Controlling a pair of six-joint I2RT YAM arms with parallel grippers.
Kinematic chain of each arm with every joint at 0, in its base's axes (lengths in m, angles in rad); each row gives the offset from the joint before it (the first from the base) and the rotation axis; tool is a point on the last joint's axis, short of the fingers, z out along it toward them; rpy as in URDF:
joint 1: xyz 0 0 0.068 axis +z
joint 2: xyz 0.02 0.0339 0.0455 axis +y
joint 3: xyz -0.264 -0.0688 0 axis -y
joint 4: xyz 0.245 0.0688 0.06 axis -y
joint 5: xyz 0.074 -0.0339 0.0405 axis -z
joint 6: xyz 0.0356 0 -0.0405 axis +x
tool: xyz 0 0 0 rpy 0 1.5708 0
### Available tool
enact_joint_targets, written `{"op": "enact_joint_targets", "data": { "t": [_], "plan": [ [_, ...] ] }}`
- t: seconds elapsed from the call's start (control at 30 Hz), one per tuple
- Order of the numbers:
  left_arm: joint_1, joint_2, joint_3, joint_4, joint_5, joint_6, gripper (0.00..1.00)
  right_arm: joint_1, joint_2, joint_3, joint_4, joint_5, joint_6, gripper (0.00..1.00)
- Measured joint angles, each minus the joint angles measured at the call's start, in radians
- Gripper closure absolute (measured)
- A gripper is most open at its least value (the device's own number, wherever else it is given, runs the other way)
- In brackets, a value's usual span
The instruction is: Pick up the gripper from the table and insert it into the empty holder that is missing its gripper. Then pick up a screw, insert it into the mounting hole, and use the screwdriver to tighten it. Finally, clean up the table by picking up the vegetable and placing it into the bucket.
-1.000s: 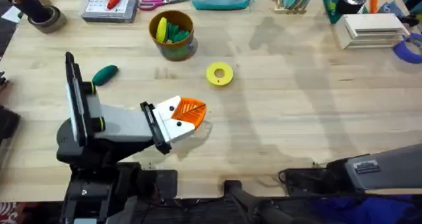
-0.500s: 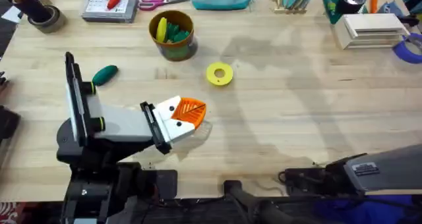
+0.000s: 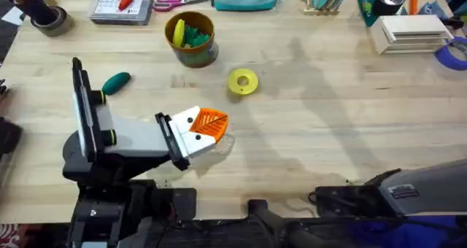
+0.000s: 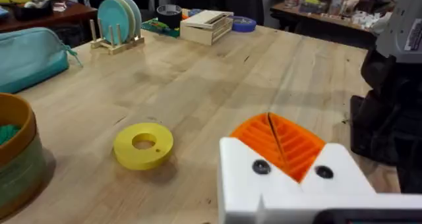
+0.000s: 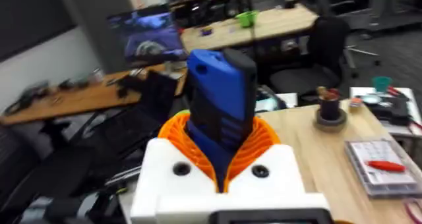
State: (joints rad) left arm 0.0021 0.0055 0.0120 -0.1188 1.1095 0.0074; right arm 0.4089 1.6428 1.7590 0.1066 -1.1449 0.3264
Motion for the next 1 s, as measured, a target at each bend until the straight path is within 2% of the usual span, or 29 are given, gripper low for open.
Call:
{"op": "enact_joint_targets", "data": {
  "t": [0.27, 0.67, 1.0],
  "plan": [
    [0.0, 0.0, 0.0, 0.0, 0.0, 0.0, 0.997, 0.048, 0.0, -0.001, 0.004, -0.101, -0.068, 0.975],
    [0.0, 0.0, 0.0, 0.0, 0.0, 0.0, 0.997, 0.134, -0.008, -0.059, 0.005, -0.081, -0.108, 0.975],
    [0.0, 0.0, 0.0, 0.0, 0.0, 0.0, 0.997, 0.152, -0.183, -0.217, 0.003, -0.019, -0.173, 0.975]
  ]
}}
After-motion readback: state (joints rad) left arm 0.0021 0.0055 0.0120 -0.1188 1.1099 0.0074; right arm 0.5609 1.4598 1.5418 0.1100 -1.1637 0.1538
